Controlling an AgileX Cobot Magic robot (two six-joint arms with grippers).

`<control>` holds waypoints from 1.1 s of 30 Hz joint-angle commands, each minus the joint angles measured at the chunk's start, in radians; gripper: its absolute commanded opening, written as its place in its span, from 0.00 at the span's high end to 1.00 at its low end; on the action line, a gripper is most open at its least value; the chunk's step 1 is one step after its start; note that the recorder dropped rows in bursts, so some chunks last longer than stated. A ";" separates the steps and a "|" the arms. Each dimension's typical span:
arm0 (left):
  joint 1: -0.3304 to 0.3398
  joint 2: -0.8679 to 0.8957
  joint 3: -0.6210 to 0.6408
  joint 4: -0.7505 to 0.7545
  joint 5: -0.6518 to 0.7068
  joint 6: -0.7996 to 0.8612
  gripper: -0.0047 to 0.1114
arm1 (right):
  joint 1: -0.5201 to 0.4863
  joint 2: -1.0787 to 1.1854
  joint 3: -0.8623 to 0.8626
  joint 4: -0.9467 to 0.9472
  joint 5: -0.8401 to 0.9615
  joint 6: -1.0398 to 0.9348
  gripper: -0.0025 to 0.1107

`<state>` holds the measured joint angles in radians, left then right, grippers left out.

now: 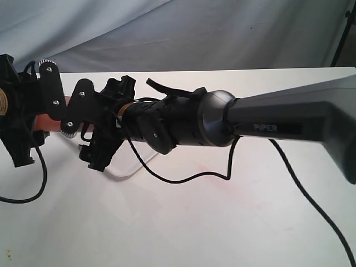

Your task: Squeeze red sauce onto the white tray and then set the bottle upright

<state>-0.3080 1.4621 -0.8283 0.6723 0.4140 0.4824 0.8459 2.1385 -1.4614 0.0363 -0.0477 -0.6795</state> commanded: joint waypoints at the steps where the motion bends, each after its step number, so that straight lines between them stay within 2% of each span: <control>1: -0.006 -0.008 -0.009 0.002 -0.036 -0.011 0.96 | 0.002 -0.069 -0.006 0.016 0.088 0.010 0.13; 12: -0.006 -0.008 -0.009 0.002 -0.033 -0.011 0.96 | 0.000 -0.201 -0.006 0.007 0.497 -0.076 0.13; 21: -0.006 -0.008 -0.009 0.002 -0.033 -0.011 0.96 | 0.000 -0.217 -0.006 -0.022 0.717 -0.076 0.13; 25: -0.006 -0.008 -0.009 0.002 -0.033 -0.011 0.96 | 0.000 -0.217 -0.006 -0.022 0.786 -0.074 0.13; 31: -0.006 -0.008 -0.009 0.002 -0.033 -0.011 0.96 | 0.002 -0.217 -0.006 -0.019 0.793 -0.071 0.13; 33: -0.006 -0.015 -0.009 0.002 -0.034 -0.011 0.96 | 0.002 -0.214 -0.006 0.047 0.793 -0.071 0.13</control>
<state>-0.3143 1.4638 -0.8302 0.6678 0.4198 0.4843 0.8465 1.9302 -1.4653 0.0329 0.7380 -0.7454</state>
